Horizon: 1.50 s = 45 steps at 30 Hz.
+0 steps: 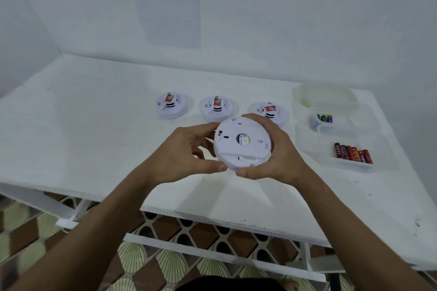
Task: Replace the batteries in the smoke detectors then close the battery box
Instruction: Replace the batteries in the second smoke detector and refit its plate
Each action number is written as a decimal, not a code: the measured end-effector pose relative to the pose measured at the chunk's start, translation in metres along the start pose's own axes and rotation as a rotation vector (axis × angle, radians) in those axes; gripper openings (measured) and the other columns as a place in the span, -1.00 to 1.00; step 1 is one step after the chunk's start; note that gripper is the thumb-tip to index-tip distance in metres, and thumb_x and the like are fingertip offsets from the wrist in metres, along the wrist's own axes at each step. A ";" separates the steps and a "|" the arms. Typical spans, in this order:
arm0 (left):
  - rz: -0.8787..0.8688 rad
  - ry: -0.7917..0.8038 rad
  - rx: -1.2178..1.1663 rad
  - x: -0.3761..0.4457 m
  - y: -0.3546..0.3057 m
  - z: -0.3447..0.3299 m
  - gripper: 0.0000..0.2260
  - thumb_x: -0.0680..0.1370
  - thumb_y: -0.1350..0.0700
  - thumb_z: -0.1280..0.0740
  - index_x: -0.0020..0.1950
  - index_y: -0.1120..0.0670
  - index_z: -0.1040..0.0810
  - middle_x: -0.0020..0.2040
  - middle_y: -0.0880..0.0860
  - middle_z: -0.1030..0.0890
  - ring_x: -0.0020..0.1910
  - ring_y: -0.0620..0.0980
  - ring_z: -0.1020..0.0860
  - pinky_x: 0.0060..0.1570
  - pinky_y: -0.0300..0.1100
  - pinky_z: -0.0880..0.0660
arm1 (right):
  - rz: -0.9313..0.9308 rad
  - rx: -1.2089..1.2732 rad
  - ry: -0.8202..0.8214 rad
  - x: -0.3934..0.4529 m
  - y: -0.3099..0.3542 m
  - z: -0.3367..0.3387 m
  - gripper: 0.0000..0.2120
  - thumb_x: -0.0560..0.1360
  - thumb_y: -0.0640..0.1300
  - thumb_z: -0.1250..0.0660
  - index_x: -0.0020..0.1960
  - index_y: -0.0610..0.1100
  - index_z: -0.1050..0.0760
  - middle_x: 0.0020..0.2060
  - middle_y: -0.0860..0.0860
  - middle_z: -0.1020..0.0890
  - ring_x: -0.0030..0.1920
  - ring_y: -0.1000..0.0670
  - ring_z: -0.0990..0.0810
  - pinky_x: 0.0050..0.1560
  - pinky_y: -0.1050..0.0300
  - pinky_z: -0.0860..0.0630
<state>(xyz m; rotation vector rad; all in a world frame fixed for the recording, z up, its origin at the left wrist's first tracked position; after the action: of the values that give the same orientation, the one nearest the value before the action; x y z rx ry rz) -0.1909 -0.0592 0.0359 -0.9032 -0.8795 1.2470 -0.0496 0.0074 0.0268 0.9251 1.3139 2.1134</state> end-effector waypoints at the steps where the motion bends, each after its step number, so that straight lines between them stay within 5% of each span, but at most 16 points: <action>1: 0.001 -0.006 0.019 -0.001 0.000 0.002 -0.39 0.37 0.19 -0.56 0.36 -0.11 -0.48 0.12 -0.02 -0.64 -0.03 0.05 -0.60 -0.13 -0.02 -0.54 | 0.004 -0.099 0.018 0.001 0.001 0.000 -0.15 0.06 0.12 -0.61 0.28 0.13 -0.35 0.21 0.19 -0.51 0.26 0.08 -0.48 0.18 0.23 -0.48; 4: -0.001 -0.030 0.150 -0.002 -0.001 0.008 -0.38 0.34 0.09 -0.59 0.34 -0.18 -0.47 0.07 -0.12 -0.63 -0.05 -0.05 -0.55 -0.12 -0.18 -0.48 | -0.044 -0.366 0.091 0.004 0.000 0.000 -0.12 0.04 0.28 -0.55 0.28 0.21 -0.29 0.19 0.18 -0.40 0.24 0.06 -0.35 0.19 0.22 -0.35; 9: -0.026 -0.065 0.226 0.002 -0.013 0.013 -0.34 0.33 0.03 -0.59 0.35 -0.24 -0.42 0.03 -0.20 -0.58 -0.05 -0.14 -0.49 -0.13 -0.41 -0.35 | -0.012 -0.600 0.179 0.008 0.000 -0.010 -0.01 0.13 0.27 -0.54 0.45 0.23 -0.14 0.18 0.22 -0.38 0.21 0.01 -0.32 0.17 0.13 -0.26; 13: -0.007 -0.112 0.200 0.001 -0.007 0.014 -0.25 0.28 -0.08 -0.58 0.41 -0.22 -0.35 0.13 -0.29 -0.53 0.09 -0.22 -0.48 -0.08 -0.44 -0.37 | -0.078 -0.396 0.156 0.010 -0.008 -0.009 -0.09 0.15 0.18 -0.58 0.39 0.22 -0.22 0.24 0.20 -0.43 0.21 0.00 -0.42 0.20 0.00 -0.46; 17: 0.020 -0.073 0.241 -0.003 0.004 0.012 -0.13 0.24 -0.12 -0.61 0.45 -0.26 -0.26 0.31 -0.30 -0.37 0.23 -0.30 -0.40 0.03 -0.40 -0.36 | -0.124 -0.073 0.145 0.005 -0.013 -0.007 -0.09 0.17 -0.20 -0.65 0.36 0.07 -0.23 0.15 0.30 -0.51 0.22 0.13 -0.54 0.06 0.25 -0.56; 20: 0.035 -0.006 0.244 -0.002 0.003 0.007 -0.13 0.26 -0.10 -0.60 0.47 -0.28 -0.24 0.34 -0.32 -0.41 0.26 -0.31 -0.41 0.10 -0.35 -0.36 | -0.113 0.039 0.112 0.004 -0.011 -0.008 -0.12 0.16 -0.28 -0.63 0.35 0.01 -0.28 0.15 0.31 -0.55 0.24 0.13 -0.55 0.08 0.28 -0.54; 26: -0.027 -0.002 0.261 -0.002 -0.006 0.011 -0.21 0.27 -0.04 -0.61 0.42 -0.23 -0.33 0.21 -0.34 -0.54 0.15 -0.22 -0.51 -0.04 -0.46 -0.39 | -0.115 0.085 0.104 0.005 -0.017 -0.015 -0.05 0.14 -0.09 -0.64 0.45 -0.09 -0.31 0.36 -0.08 -0.47 0.37 -0.13 -0.45 0.29 0.00 -0.52; 30: -0.062 -0.013 0.330 -0.004 -0.007 0.016 -0.23 0.25 -0.10 -0.61 0.40 -0.18 -0.39 0.13 -0.26 -0.56 0.08 -0.26 -0.49 -0.07 -0.54 -0.34 | -0.080 -0.021 0.129 0.008 -0.018 -0.012 -0.04 0.07 0.00 -0.68 0.42 0.02 -0.40 0.33 0.01 -0.41 0.35 -0.07 -0.42 0.16 0.20 -0.48; 45: -0.059 -0.041 0.427 -0.006 0.000 0.036 -0.23 0.20 -0.23 -0.55 0.37 -0.24 -0.40 0.06 -0.17 -0.60 0.00 -0.11 -0.51 -0.08 -0.49 -0.36 | -0.075 -0.026 0.152 0.018 -0.017 -0.029 -0.03 0.06 0.09 -0.65 0.42 0.11 -0.39 0.32 0.05 -0.37 0.39 0.07 -0.37 0.25 0.26 -0.46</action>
<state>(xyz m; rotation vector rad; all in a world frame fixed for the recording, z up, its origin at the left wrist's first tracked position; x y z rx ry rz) -0.2244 -0.0625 0.0496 -0.5090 -0.6316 1.3391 -0.0824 0.0101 0.0072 0.7052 1.3691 2.1728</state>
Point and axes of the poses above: each hand's wrist, its own x-axis towards the middle knuckle, its own z-axis out of the back of the hand, y = z × x, the point moved 9 cm from there along x, towards the middle knuckle
